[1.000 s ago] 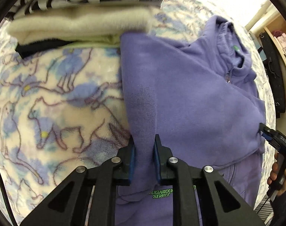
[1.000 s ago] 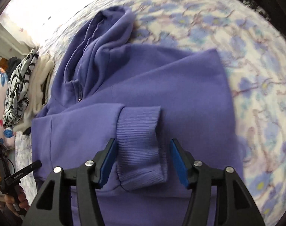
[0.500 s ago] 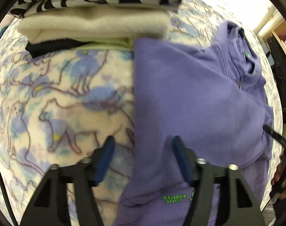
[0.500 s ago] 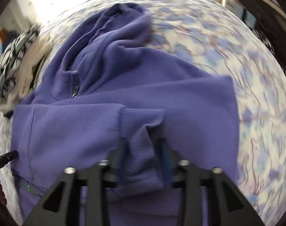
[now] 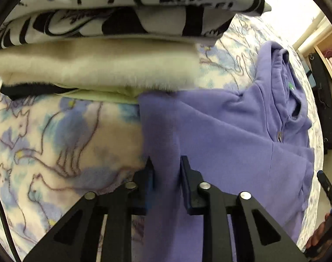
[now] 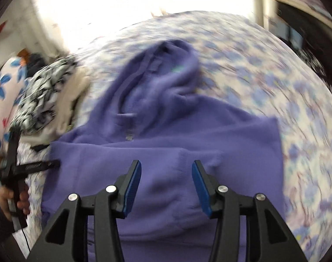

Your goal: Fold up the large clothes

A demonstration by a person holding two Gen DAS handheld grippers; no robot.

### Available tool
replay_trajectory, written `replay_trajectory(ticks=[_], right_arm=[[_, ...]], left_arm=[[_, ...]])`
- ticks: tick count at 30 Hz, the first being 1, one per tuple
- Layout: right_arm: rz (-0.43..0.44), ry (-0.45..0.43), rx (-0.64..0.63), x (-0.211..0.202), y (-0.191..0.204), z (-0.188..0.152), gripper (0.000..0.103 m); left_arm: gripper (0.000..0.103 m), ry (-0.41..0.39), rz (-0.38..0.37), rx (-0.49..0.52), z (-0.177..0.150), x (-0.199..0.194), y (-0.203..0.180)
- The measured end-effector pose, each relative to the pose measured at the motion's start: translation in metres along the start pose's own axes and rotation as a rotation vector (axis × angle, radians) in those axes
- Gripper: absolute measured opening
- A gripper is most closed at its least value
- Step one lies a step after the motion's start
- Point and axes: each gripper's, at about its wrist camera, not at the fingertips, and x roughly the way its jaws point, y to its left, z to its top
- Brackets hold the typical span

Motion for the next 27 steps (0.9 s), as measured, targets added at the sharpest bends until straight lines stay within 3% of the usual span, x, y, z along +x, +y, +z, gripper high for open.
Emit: replay_trajectory(ticks=[3, 6, 8, 9, 10, 12, 13, 14, 17, 19, 22, 27], right_arm=[[0.048, 0.025, -0.060, 0.015, 0.022, -0.002, 0.048], [-0.025, 0.068, -0.116, 0.042, 0.027, -0.004, 0.048], [-0.134, 0.105, -0.115, 0.061, 0.011, -0.006, 0.027], [-0.133, 0.112, -0.095, 0.064, 0.001, -0.007, 0.015], [-0.115, 0.109, -0.074, 0.062, -0.008, -0.007, 0.013], [-0.105, 0.103, -0.060, 0.052, -0.014, -0.005, 0.019], [-0.159, 0.105, -0.059, 0.046, -0.015, -0.004, 0.020], [-0.157, 0.110, -0.046, 0.040, -0.016, -0.004, 0.020], [-0.065, 0.098, 0.023, 0.019, -0.020, -0.008, 0.025], [-0.047, 0.093, 0.023, 0.011, -0.015, -0.013, 0.034], [0.009, 0.104, 0.011, 0.003, 0.004, -0.027, 0.035], [0.058, 0.157, -0.019, 0.017, 0.033, -0.051, 0.035]], left_arm=[[0.017, -0.041, -0.005, 0.000, -0.004, -0.003, 0.002], [0.019, -0.051, -0.038, -0.025, -0.003, -0.002, 0.011], [0.022, -0.039, -0.042, -0.036, -0.003, -0.001, 0.016], [0.022, -0.034, -0.044, -0.037, -0.002, -0.002, 0.018], [0.022, -0.030, -0.040, -0.034, -0.001, -0.002, 0.016], [0.022, -0.027, -0.008, -0.010, 0.001, -0.006, 0.010], [0.022, -0.025, 0.010, 0.003, -0.001, -0.011, 0.009], [0.022, -0.024, 0.029, 0.012, -0.004, -0.017, 0.008], [0.022, -0.054, 0.067, 0.029, -0.014, -0.036, -0.002], [0.022, -0.078, 0.047, 0.044, -0.025, -0.049, -0.014], [0.022, -0.096, 0.017, 0.081, -0.049, -0.063, -0.039], [0.022, -0.031, -0.018, 0.123, -0.087, -0.045, -0.081]])
